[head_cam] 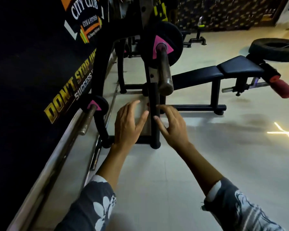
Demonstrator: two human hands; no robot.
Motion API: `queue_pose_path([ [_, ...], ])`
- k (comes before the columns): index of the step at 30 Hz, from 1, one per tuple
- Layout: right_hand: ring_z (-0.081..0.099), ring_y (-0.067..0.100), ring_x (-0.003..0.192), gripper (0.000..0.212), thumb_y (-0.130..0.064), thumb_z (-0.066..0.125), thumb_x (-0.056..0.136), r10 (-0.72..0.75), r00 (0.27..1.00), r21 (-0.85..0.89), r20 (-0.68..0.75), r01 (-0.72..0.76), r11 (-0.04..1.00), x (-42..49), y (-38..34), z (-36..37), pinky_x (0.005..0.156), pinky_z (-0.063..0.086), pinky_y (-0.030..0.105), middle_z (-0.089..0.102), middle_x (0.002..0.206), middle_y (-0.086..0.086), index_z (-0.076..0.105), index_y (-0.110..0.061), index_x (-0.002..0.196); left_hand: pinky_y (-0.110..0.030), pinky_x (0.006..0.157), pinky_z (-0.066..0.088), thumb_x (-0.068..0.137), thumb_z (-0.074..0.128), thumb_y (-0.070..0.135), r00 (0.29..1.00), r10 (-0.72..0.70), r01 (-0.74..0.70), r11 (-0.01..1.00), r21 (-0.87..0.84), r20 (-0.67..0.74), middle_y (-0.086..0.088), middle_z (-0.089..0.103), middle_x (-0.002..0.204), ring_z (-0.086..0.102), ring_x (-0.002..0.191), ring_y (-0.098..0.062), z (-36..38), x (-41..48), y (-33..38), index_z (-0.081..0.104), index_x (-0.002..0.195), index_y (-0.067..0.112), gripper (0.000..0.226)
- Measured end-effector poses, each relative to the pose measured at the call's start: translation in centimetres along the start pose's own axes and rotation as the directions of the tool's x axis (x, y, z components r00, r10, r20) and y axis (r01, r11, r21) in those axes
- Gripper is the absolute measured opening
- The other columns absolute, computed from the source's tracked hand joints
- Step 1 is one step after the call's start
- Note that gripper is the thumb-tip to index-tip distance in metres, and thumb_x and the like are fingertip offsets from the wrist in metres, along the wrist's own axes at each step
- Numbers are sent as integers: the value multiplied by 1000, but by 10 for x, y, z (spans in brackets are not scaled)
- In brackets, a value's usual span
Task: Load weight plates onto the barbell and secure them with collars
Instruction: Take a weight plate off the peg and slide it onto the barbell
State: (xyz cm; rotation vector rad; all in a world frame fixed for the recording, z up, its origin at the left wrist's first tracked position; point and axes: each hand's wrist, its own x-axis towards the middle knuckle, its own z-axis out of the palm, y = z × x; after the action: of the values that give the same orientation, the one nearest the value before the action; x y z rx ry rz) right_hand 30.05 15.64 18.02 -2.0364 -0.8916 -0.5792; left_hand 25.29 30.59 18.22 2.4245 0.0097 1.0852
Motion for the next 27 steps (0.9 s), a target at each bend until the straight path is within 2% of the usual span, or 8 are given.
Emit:
queue_pose_path([
  [2,59,22,95,44,-43,40,89,47,996,-16,77,-45,999,-7,-11,17,78,40,20,64,104,10,57,-9,111,-22,88,37,92,37,53,997,-33,31,999,24,65,-12,64,113,57,106,-24,-11,-15,-15,56,117,5,57],
  [4,60,25,92,49,-46,36,87,87,984,-25,153,-84,996,-7,-20,42,72,40,23,64,104,11,58,-9,110,-23,83,40,91,41,49,992,-65,58,996,61,109,-10,66,108,60,101,-23,-23,-28,-40,58,112,6,52],
  [8,58,30,100,60,-54,29,86,152,943,-49,295,-144,988,1,-34,108,80,47,35,63,109,13,55,-8,114,-33,72,52,90,45,44,973,-160,139,982,131,165,-9,69,97,64,90,-26,-45,-49,-111,64,101,8,41],
  [12,56,31,104,38,-38,47,93,151,890,-107,430,-115,987,26,-43,194,81,44,36,62,113,12,55,-9,116,-35,67,53,89,47,42,955,-231,197,962,189,183,-6,68,91,64,83,-26,-64,-53,-203,66,93,11,36],
  [19,55,31,106,37,-36,48,93,193,844,-156,501,-131,979,97,-44,348,85,43,37,61,117,11,53,-10,118,-35,68,53,84,50,44,884,-434,409,898,160,174,-6,68,88,64,82,-23,-77,-15,-373,64,91,13,35],
  [23,55,30,107,37,-36,49,92,283,824,-177,491,-223,959,136,-15,421,83,45,36,60,118,9,52,-11,119,-25,72,42,88,61,30,779,-582,567,812,136,232,-7,68,99,63,91,-23,-51,16,-463,64,100,10,24],
  [27,49,31,117,49,-34,55,89,394,836,-142,382,-369,919,172,48,501,98,39,42,52,127,14,42,-9,129,-25,74,39,86,65,27,635,-727,749,663,23,261,-7,65,98,62,95,-27,16,39,-565,61,103,6,27],
])
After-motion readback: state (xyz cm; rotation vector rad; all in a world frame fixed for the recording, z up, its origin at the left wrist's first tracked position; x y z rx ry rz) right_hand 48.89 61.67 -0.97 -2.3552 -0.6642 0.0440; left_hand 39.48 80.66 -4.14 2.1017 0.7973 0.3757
